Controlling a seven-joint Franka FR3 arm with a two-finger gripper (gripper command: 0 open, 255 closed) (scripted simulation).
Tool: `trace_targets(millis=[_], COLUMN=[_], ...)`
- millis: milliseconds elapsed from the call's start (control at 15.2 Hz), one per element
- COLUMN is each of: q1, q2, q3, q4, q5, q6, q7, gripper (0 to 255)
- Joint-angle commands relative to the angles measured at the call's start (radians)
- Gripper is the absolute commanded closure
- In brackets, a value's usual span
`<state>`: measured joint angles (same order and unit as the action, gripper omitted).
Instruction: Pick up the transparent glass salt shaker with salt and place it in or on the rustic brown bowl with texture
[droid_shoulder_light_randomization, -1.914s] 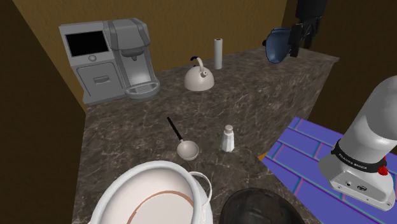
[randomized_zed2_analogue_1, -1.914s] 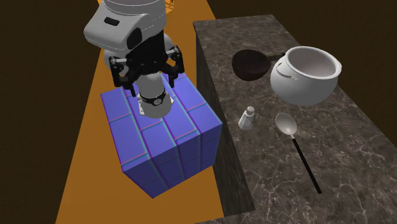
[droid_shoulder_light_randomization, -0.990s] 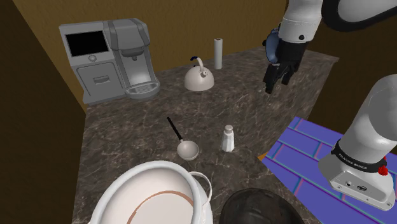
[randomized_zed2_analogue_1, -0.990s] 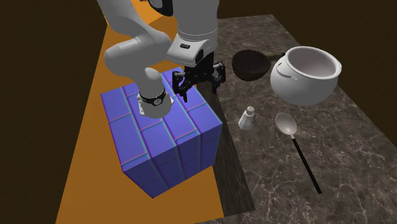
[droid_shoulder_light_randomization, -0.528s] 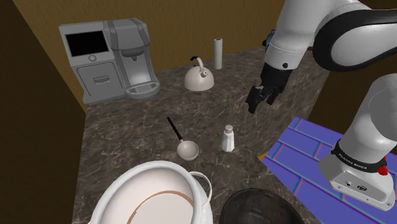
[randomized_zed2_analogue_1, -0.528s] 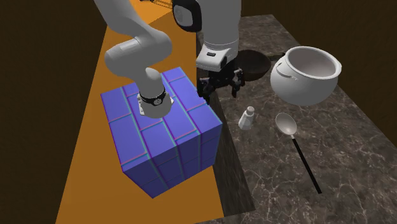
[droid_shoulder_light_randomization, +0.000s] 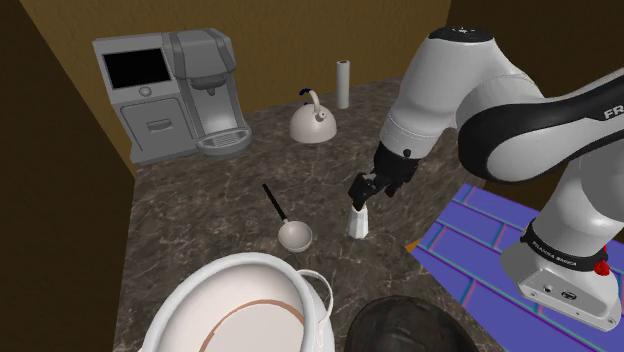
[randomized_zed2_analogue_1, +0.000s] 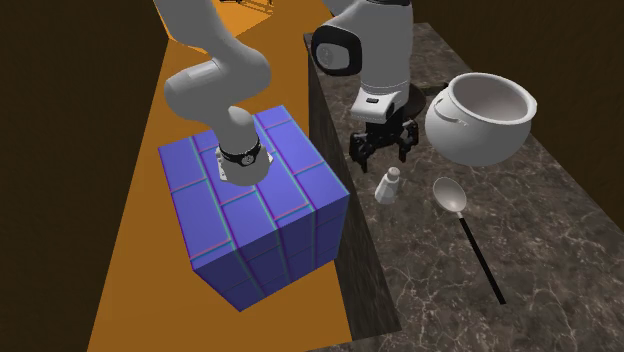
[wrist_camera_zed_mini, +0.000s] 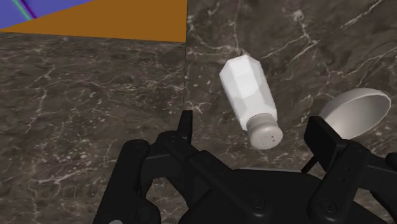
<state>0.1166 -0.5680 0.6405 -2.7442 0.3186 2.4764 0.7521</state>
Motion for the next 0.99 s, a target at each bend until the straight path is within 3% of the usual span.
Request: trace_targets(millis=[0, 462, 924], q1=[-0.023, -0.085, -0.085], q2=[0.052, 0.163, 0.163], q3=[0.045, 0.108, 0.108], q4=[0.010, -0.004, -0.004], q5=[-0.010, -0.050, -0.050], q6=[0.062, 0.187, 0.187], q7=[0.038, 0.069, 0.069], gripper=[0, 0, 0])
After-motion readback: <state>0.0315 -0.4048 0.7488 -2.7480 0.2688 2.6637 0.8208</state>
